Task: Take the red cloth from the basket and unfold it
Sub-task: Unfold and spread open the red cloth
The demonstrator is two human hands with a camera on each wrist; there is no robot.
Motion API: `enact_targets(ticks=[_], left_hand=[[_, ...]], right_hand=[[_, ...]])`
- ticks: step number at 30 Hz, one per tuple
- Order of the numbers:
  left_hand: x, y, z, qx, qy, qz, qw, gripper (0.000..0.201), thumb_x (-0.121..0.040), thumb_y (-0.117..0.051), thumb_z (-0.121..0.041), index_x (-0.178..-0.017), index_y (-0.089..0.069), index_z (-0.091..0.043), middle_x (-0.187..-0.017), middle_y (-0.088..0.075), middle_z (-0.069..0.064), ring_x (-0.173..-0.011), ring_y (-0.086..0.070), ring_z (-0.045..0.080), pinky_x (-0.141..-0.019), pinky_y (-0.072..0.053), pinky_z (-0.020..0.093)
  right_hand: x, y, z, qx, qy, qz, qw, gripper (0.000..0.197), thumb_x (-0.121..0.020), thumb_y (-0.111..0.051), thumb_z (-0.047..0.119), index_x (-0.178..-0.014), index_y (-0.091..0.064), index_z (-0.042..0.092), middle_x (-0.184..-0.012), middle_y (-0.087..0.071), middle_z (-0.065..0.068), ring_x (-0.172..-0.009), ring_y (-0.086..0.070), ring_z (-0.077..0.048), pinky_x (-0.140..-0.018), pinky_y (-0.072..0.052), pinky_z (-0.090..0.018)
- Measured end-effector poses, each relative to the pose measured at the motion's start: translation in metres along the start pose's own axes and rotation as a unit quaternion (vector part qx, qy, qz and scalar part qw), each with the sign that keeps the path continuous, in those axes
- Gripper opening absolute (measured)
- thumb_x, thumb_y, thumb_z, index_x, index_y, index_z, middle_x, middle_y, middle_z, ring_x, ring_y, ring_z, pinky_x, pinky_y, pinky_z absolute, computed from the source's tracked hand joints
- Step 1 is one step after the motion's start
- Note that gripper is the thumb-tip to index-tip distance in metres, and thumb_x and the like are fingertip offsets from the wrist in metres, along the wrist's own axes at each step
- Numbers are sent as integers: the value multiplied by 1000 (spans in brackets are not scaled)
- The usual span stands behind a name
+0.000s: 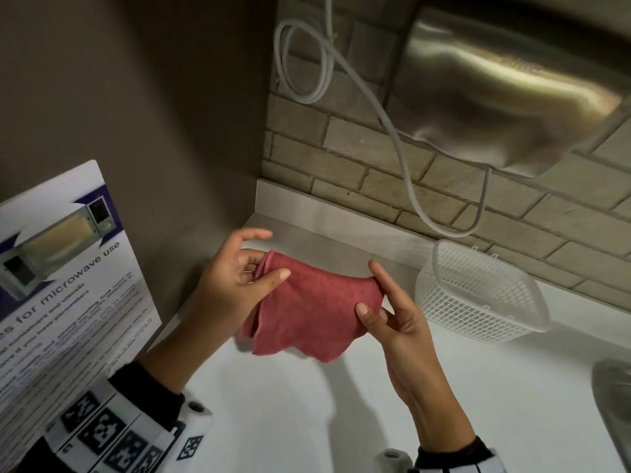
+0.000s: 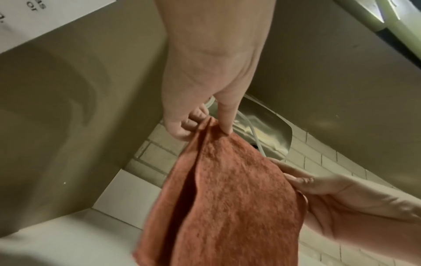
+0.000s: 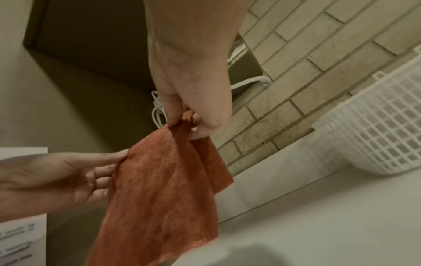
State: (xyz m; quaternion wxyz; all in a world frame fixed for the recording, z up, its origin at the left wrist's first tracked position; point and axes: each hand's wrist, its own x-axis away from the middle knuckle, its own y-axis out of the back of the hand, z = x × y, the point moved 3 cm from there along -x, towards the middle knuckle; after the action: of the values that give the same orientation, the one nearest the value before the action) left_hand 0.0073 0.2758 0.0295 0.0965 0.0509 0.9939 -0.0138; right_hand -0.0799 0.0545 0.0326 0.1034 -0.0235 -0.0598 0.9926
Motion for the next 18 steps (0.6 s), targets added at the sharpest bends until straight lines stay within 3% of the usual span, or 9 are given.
enact_targets(ticks=[2, 4, 7, 8, 10, 12, 14, 16, 18], left_hand=[[0, 1, 0, -36, -22, 33, 999, 49, -78, -80, -6, -110, -65, -41, -85, -72, -10, -80, -69, 6, -77, -52, 17], [2, 2, -1, -113, -62, 51, 990, 46, -80, -80, -12, -109, -70, -45, -91, -72, -10, -83, -67, 6, -80, -52, 18], [3, 5, -10, -283, -191, 31, 939, 32, -80, -72, -31, -110, -75, -24, -86, -68, -1, -78, -58, 8, -72, -44, 7], [2, 5, -11, -307, -220, 32, 925, 32, -80, -67, -37, -105, -77, -18, -84, -65, -1, -76, -57, 7, -70, -40, 4], [-1, 9, -11, -315, -236, 25, 919, 33, -81, -61, -42, -92, -77, -15, -87, -63, -1, -80, -57, 5, -74, -38, 2], [-2, 12, -11, -291, -210, 32, 933, 31, -83, -56, -47, -90, -72, -21, -94, -64, -1, -89, -60, 7, -80, -41, 5], [0, 10, -12, -253, -140, 77, 954, 30, -88, -47, -57, -95, -59, -31, -80, -62, 0, -79, -62, 16, -75, -50, 23], [3, 4, -12, -257, -112, 106, 954, 30, -95, -40, -60, -97, -50, -32, -66, -52, 7, -60, -56, 21, -64, -47, 37], [3, 1, -9, -271, -120, 86, 951, 28, -95, -39, -55, -94, -49, -29, -55, -45, 3, -49, -49, 18, -53, -42, 31]], right_hand=[[-1, 4, 0, 18, 11, -10, 1000, 64, -85, -66, -10, -131, -58, 34, -110, -64, -8, -87, -68, -9, -83, -53, -16], [-4, 8, -2, 134, 56, -26, 989, 68, -82, -71, -7, -133, -56, 36, -104, -59, 0, -88, -65, -11, -86, -50, -13], [-6, 9, 2, 373, 134, -51, 917, 57, -79, -78, 2, -128, -62, 25, -91, -56, 8, -87, -62, -3, -82, -48, -7], [-6, 10, 4, 402, 150, -55, 901, 46, -78, -79, 4, -120, -69, 22, -89, -56, 9, -89, -61, -1, -81, -47, -7], [-8, 15, 8, 407, 152, -60, 899, 23, -81, -78, 14, -99, -76, 27, -91, -55, 6, -92, -59, -4, -82, -44, -9], [-10, 16, 12, 334, 102, -40, 936, 5, -85, -71, 31, -90, -72, 34, -99, -55, 4, -100, -58, -9, -90, -45, -22], [-9, 11, 13, 245, 58, 2, 968, 10, -91, -57, 41, -92, -62, 32, -97, -58, 5, -97, -60, -16, -86, -51, -39], [-11, 3, 12, 260, 50, 26, 964, 13, -98, -46, 40, -95, -53, 29, -80, -55, 2, -79, -57, -16, -81, -52, -54], [-14, -2, 7, 311, 48, 17, 949, 9, -102, -42, 38, -97, -48, 34, -72, -55, 1, -69, -55, -17, -75, -53, -56]])
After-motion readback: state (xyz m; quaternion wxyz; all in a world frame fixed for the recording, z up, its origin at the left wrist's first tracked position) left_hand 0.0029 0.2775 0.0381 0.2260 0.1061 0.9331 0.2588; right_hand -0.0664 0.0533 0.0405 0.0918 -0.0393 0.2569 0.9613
